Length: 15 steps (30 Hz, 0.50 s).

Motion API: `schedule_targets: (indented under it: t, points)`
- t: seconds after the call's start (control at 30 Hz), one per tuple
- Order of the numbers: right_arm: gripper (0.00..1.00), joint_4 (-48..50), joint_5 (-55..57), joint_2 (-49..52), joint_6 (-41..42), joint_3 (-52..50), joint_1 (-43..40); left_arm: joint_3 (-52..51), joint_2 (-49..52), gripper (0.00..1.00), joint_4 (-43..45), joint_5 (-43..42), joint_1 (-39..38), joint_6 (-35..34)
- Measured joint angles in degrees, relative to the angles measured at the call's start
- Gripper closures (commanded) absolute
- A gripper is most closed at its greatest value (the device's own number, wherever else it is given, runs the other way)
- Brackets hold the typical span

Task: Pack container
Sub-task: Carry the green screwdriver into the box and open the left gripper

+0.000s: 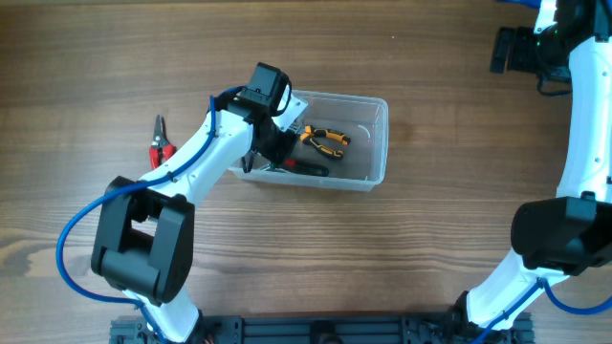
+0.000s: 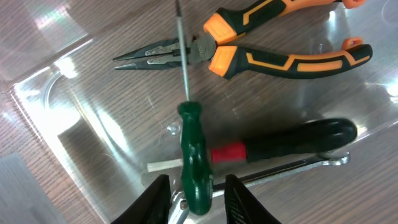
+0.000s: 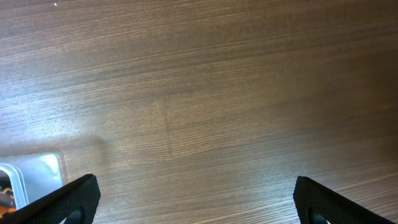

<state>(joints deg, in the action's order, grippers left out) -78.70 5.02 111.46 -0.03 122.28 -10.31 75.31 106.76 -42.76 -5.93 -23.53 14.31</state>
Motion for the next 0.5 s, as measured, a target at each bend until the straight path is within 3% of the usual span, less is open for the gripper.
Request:
schedule_targets:
  t: [0.3,0.4,0.5]
  points:
    - [0.00,0.00,0.00,0.00,0.00,0.00,0.00,6.97,-6.88,0.67,-0.42,0.85,0.74,-2.75]
    - [0.00,0.00,0.00,0.00,0.00,0.00,0.00,9.46,-15.08,0.80,-0.63,2.58,3.72,-4.50]
    - [0.00,0.00,-0.02,0.00,0.00,0.00,0.00,9.46,-21.00,0.77,-1.22,3.82,7.54,-4.98]
